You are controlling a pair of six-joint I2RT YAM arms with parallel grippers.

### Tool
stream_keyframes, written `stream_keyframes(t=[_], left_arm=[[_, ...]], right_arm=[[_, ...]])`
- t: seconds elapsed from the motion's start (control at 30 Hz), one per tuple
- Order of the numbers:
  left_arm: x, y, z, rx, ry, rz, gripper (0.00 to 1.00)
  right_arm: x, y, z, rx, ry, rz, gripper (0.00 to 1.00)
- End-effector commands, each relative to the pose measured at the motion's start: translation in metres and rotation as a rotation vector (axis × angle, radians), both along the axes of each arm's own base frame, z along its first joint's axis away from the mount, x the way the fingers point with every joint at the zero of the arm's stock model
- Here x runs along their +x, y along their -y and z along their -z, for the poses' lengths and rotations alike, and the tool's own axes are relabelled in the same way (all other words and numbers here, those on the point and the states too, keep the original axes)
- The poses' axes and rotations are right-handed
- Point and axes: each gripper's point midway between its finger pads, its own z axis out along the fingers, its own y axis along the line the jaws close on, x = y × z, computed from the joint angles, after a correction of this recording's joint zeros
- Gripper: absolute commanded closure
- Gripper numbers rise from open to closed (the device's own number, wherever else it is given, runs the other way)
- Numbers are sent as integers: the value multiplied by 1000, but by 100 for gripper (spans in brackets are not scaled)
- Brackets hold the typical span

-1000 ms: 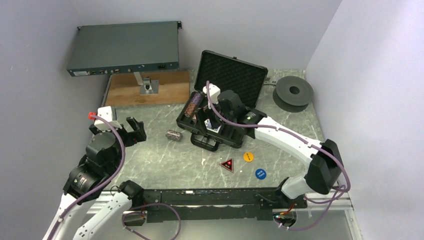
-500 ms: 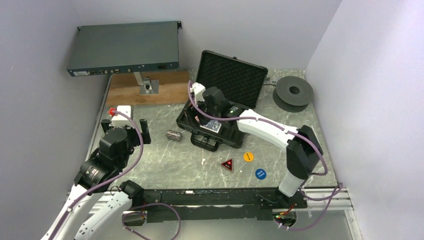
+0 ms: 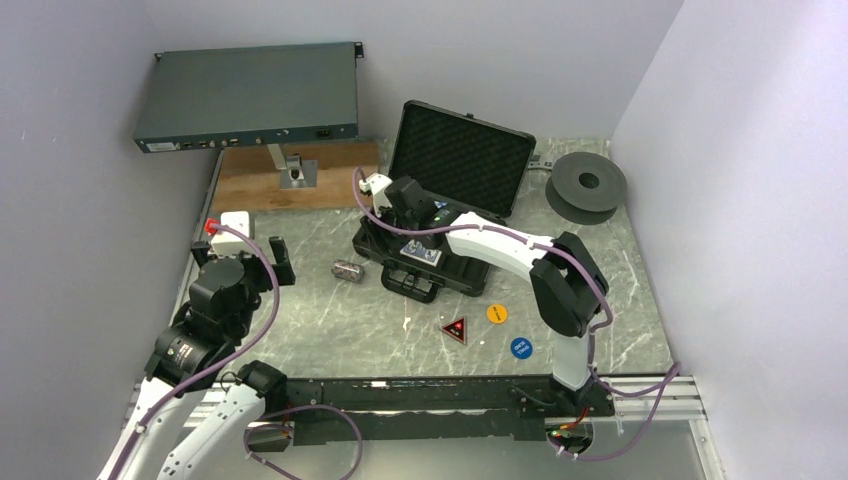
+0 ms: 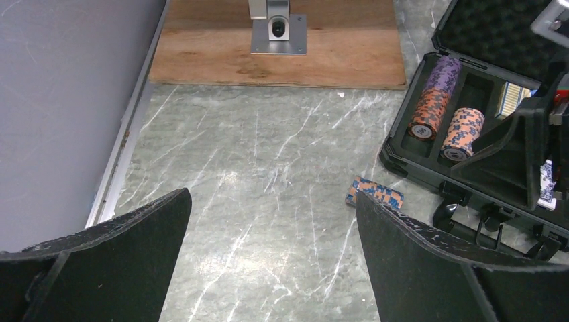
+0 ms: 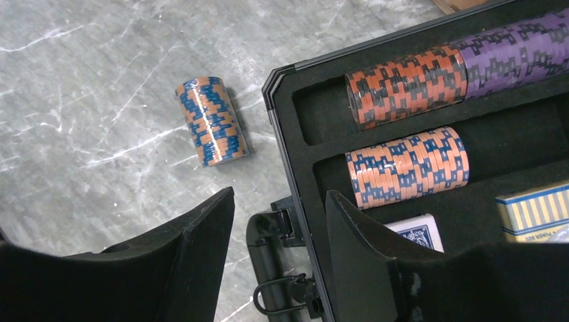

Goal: Pack up texas hold em set

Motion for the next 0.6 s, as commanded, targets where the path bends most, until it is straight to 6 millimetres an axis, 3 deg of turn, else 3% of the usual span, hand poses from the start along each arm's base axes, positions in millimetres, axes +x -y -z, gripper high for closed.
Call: stream_keyframes(t=[0.0,0.27,0.4,0.57], left_arm=[[2,1,-8,-19,33,4,0],[1,-1,-8,-24,36,-1,0],[2,-1,-9,-24,37,0,0],[2,-1,-8,-25,34,0,0]], right_arm=[[13,-7,-4,-3,41,7,45],[27,-2,24,-76,21,47,46],[42,10,33,-106,7,91,46],[46,16,38,-118,2,97,46]])
